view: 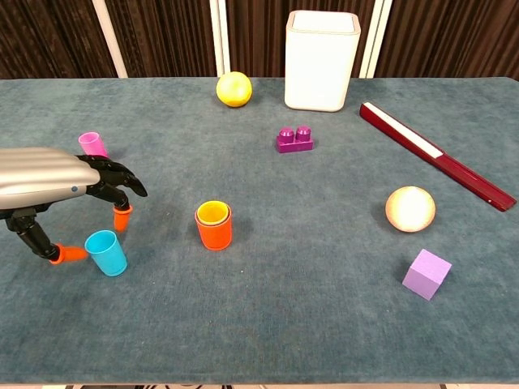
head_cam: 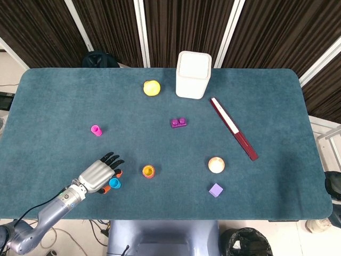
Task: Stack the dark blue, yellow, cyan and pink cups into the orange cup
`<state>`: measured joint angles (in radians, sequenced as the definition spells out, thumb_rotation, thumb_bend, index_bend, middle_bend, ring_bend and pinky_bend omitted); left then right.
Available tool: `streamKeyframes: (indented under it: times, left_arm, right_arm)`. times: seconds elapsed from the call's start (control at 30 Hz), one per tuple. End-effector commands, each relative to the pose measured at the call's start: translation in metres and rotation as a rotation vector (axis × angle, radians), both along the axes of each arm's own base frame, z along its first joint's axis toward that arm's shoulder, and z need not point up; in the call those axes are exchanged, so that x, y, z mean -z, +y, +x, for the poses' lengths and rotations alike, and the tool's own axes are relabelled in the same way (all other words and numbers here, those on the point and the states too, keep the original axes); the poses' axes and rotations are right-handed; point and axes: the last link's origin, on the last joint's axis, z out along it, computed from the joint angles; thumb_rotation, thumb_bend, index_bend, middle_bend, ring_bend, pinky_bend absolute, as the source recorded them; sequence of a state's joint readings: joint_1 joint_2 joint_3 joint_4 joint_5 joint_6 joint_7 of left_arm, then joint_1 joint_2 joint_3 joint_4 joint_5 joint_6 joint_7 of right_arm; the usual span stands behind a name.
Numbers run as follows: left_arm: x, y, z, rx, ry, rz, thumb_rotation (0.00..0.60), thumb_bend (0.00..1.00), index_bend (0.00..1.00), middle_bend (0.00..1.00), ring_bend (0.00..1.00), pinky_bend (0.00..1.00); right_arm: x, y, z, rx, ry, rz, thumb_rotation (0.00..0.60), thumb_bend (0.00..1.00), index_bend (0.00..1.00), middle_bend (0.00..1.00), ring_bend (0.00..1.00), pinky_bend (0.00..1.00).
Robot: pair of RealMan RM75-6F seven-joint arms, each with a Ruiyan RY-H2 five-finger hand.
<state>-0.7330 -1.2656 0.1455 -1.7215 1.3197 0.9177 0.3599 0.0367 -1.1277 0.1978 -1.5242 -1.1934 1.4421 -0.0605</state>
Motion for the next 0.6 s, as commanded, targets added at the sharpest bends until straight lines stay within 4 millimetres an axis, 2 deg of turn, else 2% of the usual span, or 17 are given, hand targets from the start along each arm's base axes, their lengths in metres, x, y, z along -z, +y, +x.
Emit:
streamKeyframes:
  times: [0.03,0.6]
  left_arm:
    - [0.0004,0.0002,0.0001,0.001,0.001,0.000,0.600,0.28,0.41,0.12,0.00,0.00]
    - [0.0036,0.0000,0.0048,0.021,-0.002,0.001,0.600,0.33,0.48,0.12,0.00,0.00]
  right_arm:
    - [0.0001,-0.0001,0.0001,0.000,0.000,0.000,0.600,0.42,0.04,0.00,0.04,0.02]
    - [-0.0003,0.0003,-0.0004,0.002,-0.003,0.001,0.600,0.42,0.04,0.00,0.04,0.02]
